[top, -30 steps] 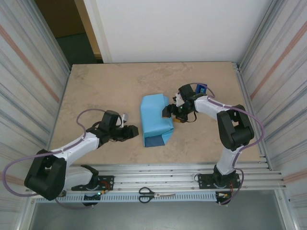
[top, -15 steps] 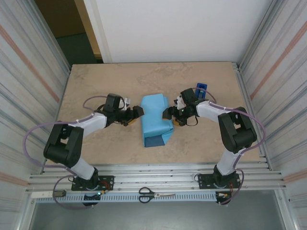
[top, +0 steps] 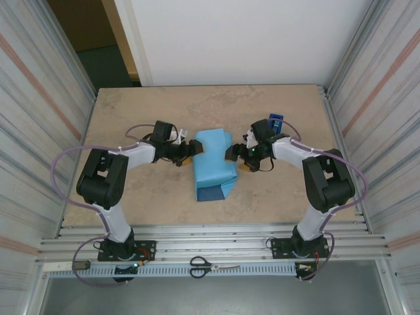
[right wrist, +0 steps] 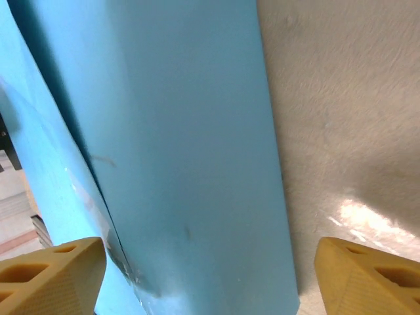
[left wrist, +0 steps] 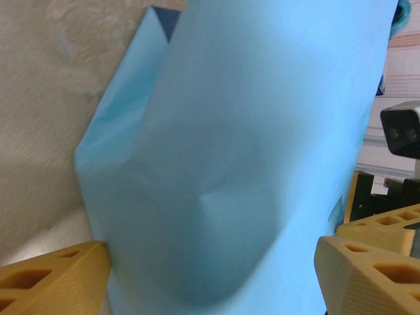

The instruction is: Wrap the gift box in paper

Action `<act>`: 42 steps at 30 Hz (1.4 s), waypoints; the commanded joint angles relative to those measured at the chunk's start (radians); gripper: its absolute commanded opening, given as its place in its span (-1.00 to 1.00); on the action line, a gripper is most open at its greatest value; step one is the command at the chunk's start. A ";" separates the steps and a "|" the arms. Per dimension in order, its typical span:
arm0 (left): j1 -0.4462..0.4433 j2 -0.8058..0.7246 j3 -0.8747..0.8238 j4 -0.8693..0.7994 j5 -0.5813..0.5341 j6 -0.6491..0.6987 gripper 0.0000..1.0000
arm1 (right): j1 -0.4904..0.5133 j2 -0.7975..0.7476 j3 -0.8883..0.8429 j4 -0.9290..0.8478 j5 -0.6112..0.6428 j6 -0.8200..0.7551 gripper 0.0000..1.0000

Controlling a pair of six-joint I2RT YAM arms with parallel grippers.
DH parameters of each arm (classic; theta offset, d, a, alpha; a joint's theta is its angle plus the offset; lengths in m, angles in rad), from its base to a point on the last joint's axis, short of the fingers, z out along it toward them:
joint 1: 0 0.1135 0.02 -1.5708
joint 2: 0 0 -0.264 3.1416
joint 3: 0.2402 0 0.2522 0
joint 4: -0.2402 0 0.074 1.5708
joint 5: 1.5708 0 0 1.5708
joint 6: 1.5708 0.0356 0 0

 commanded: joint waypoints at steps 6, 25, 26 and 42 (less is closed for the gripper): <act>-0.014 0.080 0.110 -0.064 0.066 0.048 0.62 | -0.012 0.039 0.099 -0.074 -0.033 -0.095 0.73; 0.000 -0.274 -0.102 -0.196 -0.122 0.165 0.57 | 0.067 0.046 0.086 -0.073 0.094 -0.016 0.76; 0.004 -0.303 -0.133 -0.188 -0.119 0.165 0.48 | 0.066 0.046 0.078 -0.067 0.099 -0.010 0.74; -0.015 -0.456 -0.464 -0.048 -0.143 -0.060 -0.50 | 0.070 0.045 -0.007 -0.040 0.147 0.010 0.64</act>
